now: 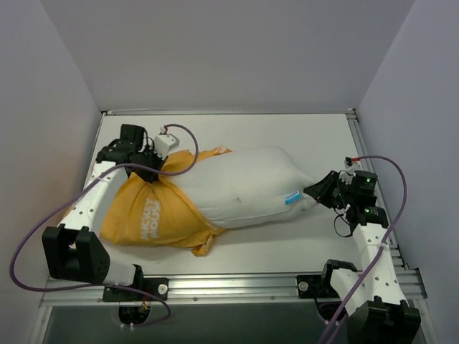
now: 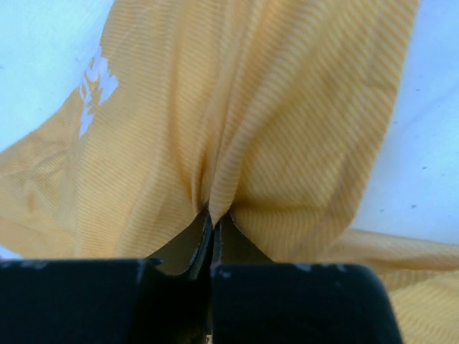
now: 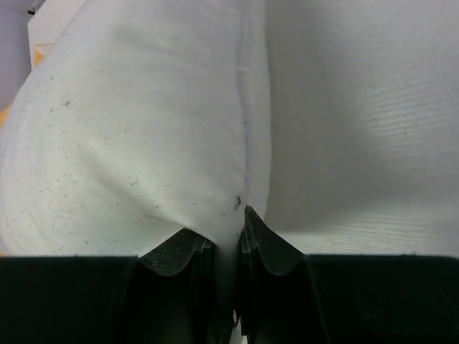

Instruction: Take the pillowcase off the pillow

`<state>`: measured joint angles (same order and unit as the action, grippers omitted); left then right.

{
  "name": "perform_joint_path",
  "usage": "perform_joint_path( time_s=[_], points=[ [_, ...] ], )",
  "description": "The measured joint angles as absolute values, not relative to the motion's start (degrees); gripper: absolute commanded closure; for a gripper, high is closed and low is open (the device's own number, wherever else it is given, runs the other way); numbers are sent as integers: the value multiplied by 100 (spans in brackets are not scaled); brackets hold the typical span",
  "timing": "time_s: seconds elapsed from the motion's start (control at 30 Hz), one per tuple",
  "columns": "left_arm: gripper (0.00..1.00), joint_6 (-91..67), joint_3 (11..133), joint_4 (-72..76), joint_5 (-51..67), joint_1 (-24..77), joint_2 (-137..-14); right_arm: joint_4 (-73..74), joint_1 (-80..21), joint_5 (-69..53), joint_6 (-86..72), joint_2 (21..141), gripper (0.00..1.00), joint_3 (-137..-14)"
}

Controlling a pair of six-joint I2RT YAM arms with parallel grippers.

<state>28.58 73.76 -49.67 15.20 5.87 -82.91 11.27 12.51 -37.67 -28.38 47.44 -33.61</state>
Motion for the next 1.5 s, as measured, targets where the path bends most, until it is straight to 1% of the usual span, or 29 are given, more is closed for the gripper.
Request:
perform_joint_path(
  time_s=[0.13,0.17,0.2,0.23,0.27,0.3,0.33,0.43,0.5,0.57,0.6,0.7,0.8,0.9,1.07,1.1,1.13,1.17,1.2,1.23,1.27,1.4,1.5],
  points=[
    [98,3070,6936,-4724,440,1927,-7942,1146,436,-3179,-2552,4797,100,-3717],
    [98,3072,6899,-4687,248,2119,-7988,1125,314,-3129,-2512,4794,100,-3769],
    [98,3070,6897,-4661,71,2231,-8068,1074,211,-3122,-2469,4794,97,-3782],
    [98,3063,6897,-4615,-93,2290,-8169,1048,152,-3127,-2453,4794,87,-3776],
    [98,3048,6897,-4567,-228,2331,-8278,991,113,-3124,-2451,4794,80,-3736],
    [98,3041,6897,-4508,-357,2357,-8385,899,67,-3140,-2462,4788,70,-3660],
    [98,3037,6897,-4445,-493,2392,-8488,742,10,-3199,-2488,4768,50,-3520],
    [98,3037,6897,-4274,-860,2539,-8680,405,-86,-3470,-2681,4692,17,-3039],
    [98,3052,6895,-4209,-1061,2617,-8731,207,-86,-3658,-2799,4589,13,-2786],
    [98,3061,6890,-4147,-1223,2659,-8768,95,-86,-3778,-2884,4401,6,-2681],
    [98,3068,6890,-4125,-1267,2665,-8783,36,-86,-3820,-2917,4283,1,-2674],
    [98,3070,6882,-4056,-1385,2670,-8812,-272,-86,-3913,-3022,4045,0,-2672],
    [98,3070,6882,-4029,-1426,2670,-8820,-928,-148,-3992,-3232,4226,0,-2464],
    [98,3068,6882,-4003,-1439,2670,-8840,-1503,-311,-3938,-3444,4786,0,-2145],
    [98,3070,6893,-3981,-1527,2665,-8930,-2276,-819,-3667,-3629,5625,0,-2058],
    [98,3070,6901,-3981,-1551,2661,-8949,-2484,-956,-3583,-3649,5771,4,-2058],
    [98,3070,6912,-3981,-1581,2652,-8973,-2683,-1103,-3481,-3671,5933,10,-2058],
    [98,3070,6925,-3983,-1616,2646,-8997,-2941,-1258,-3389,-3708,6147,18,-2058],
    [98,3070,6930,-3979,-1653,2637,-9013,-3105,-1339,-3350,-3736,6289,47,-2058],
    [98,3070,6930,-3979,-1684,2624,-9026,-3354,-1437,-3315,-3758,6539,71,-2056],
    [98,3070,6930,-3979,-1699,2615,-9030,-3568,-1494,-3297,-3785,6735,99,-2056],
    [98,3070,6930,-3981,-1745,2596,-9024,-3999,-1540,-3186,-4051,7264,100,-2045],
    [98,3068,6930,-3979,-1717,2521,-8989,-3986,-1374,-3138,-4123,7172,100,-2047]
  ],
)
